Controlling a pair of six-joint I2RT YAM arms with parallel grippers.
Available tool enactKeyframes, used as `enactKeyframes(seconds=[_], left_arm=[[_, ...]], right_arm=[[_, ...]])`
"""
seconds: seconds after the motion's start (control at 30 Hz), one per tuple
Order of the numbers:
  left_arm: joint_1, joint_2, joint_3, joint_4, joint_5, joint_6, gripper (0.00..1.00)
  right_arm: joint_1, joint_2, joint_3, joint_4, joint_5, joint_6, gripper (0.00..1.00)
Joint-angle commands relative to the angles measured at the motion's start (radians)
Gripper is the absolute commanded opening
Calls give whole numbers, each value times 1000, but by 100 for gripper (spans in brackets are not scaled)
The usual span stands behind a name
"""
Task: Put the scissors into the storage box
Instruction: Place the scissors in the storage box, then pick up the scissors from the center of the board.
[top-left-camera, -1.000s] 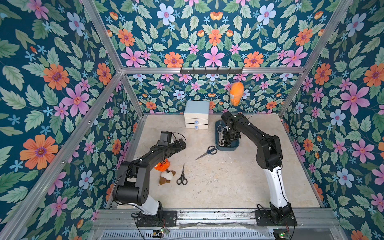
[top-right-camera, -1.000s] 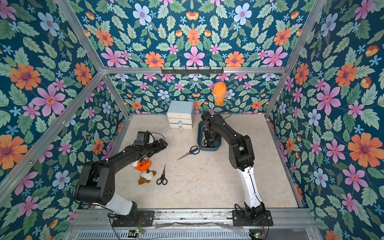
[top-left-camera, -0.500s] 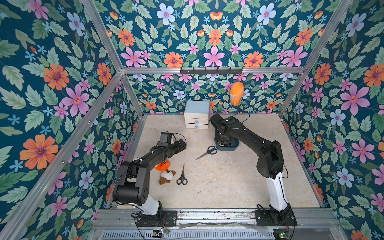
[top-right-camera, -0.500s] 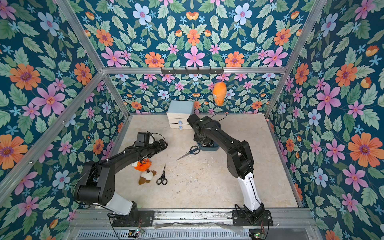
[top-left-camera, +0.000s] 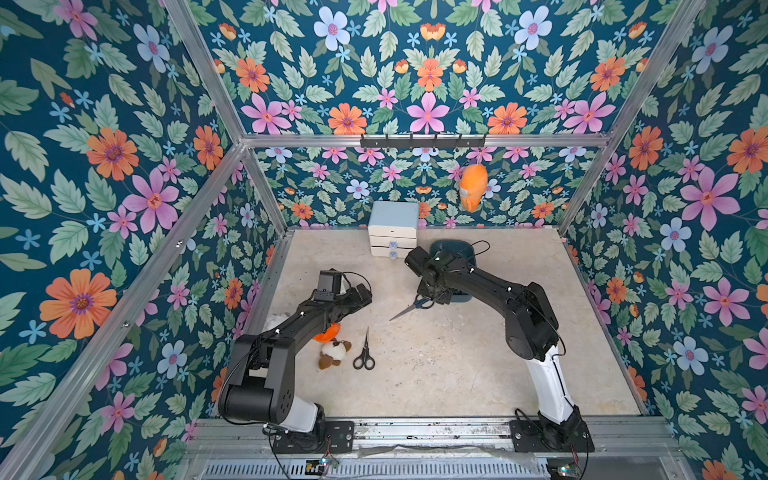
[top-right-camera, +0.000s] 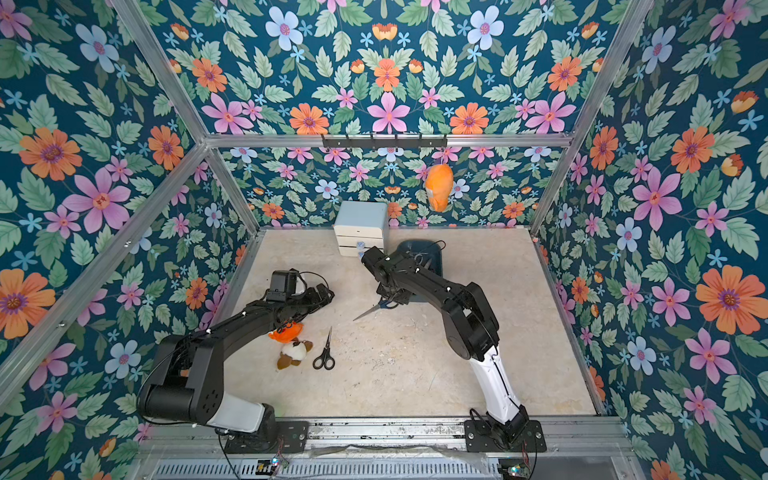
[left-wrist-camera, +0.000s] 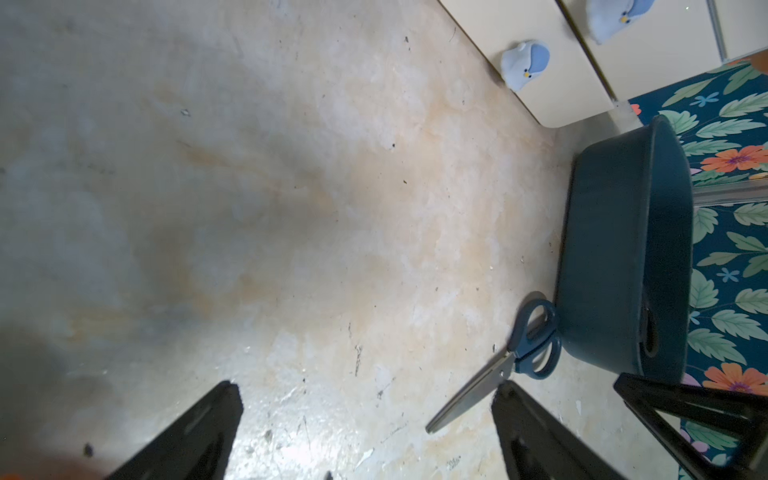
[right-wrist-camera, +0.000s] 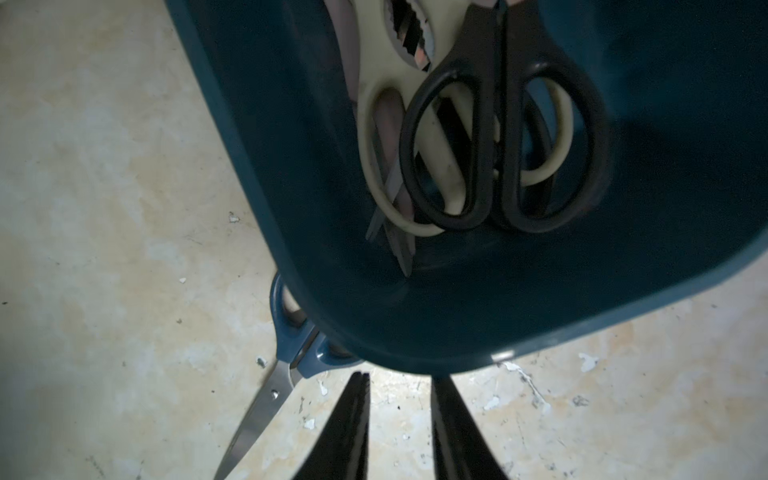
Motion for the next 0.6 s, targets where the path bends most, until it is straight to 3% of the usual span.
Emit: enactKeyframes(seconds=[0.0,0.57], left_arm=[[0,-13,-5,-10,-26,10,99],[2,-43,-6,-49,-74,12,99]], right_arm=[[2,18,-6,42,-13,29,29],[-19,118,88,-19,-22,-7,24]])
